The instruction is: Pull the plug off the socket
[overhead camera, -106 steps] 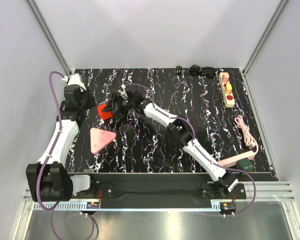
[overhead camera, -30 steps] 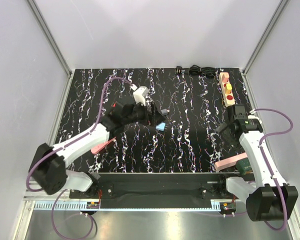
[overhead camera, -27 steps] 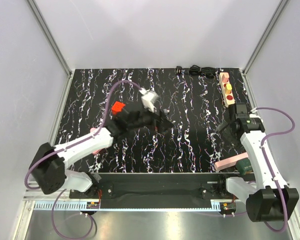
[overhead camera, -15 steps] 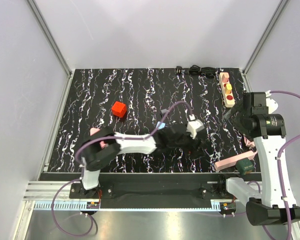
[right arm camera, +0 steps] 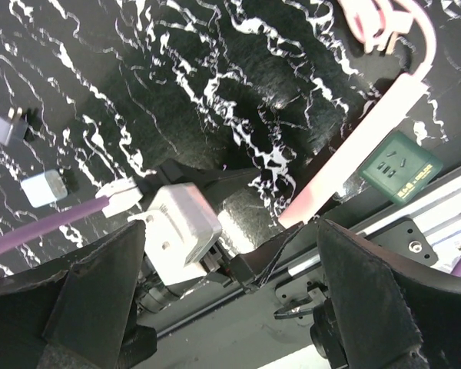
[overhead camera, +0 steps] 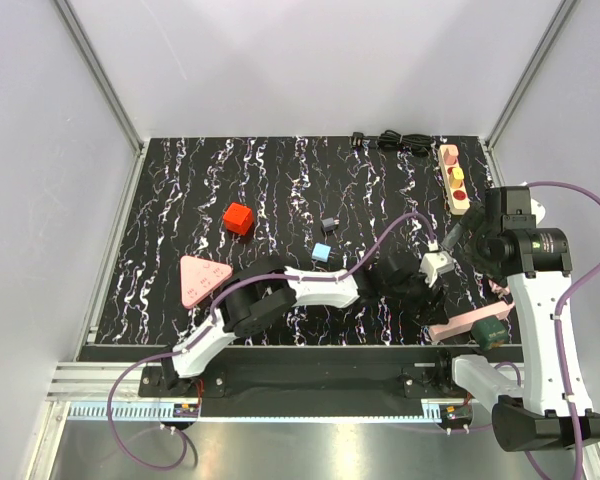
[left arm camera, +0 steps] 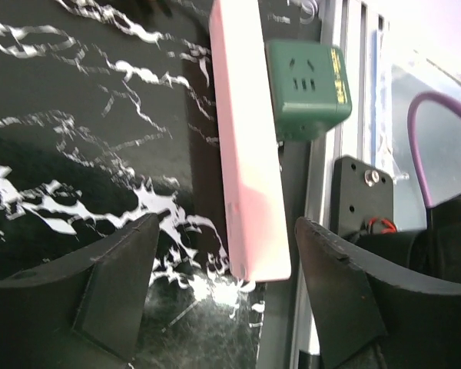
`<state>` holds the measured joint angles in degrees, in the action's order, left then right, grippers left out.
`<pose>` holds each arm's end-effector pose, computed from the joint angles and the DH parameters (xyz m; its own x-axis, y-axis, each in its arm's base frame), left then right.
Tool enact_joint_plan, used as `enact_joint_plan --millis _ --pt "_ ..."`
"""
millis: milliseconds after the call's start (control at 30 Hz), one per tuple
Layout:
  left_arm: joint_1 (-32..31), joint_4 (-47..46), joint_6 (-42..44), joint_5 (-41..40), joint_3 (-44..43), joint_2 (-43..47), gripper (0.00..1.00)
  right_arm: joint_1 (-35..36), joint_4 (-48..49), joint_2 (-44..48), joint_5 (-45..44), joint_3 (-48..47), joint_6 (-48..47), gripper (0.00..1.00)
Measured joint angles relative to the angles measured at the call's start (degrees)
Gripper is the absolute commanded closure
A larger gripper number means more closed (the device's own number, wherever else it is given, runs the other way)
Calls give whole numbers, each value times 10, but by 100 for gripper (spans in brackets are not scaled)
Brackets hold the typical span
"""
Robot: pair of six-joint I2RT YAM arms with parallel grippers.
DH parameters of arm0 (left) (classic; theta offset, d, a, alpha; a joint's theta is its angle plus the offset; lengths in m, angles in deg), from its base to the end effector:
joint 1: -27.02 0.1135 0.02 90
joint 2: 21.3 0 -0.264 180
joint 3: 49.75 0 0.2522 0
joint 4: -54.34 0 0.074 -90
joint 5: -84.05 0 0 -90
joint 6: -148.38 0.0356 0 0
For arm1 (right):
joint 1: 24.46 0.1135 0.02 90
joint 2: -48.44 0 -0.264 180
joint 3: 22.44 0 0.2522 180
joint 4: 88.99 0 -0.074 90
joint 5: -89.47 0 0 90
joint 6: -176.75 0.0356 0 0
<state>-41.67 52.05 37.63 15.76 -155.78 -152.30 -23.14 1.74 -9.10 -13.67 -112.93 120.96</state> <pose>0.1769 -0.4898 0.1650 -0.4816 0.3290 -0.8123 0.8757 0.1457 -0.4603 0.1503 -0.0046 0.3830 -0.6297 0.5331 -0.5650 0.5534 0.8183 0.1553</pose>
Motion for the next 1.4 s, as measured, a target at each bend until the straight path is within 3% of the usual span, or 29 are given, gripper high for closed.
enact_joint_plan --millis 433,633,1100,1200,1400 --pt "-30 51 -39 23 -38 -29 22 0 5 14 31 2 -1 0" --pt "-38 73 -46 19 -38 -39 28 0 7 34 44 13 1 0" --pt "-23 70 -59 8 -40 -40 100 0 7 47 72 26 7 0" --pt "-15 37 -74 23 -20 -40 100 0 10 43 80 30 5 0" --pt "52 -82 -123 84 122 11 100 0 42 41 127 68 -3 0"
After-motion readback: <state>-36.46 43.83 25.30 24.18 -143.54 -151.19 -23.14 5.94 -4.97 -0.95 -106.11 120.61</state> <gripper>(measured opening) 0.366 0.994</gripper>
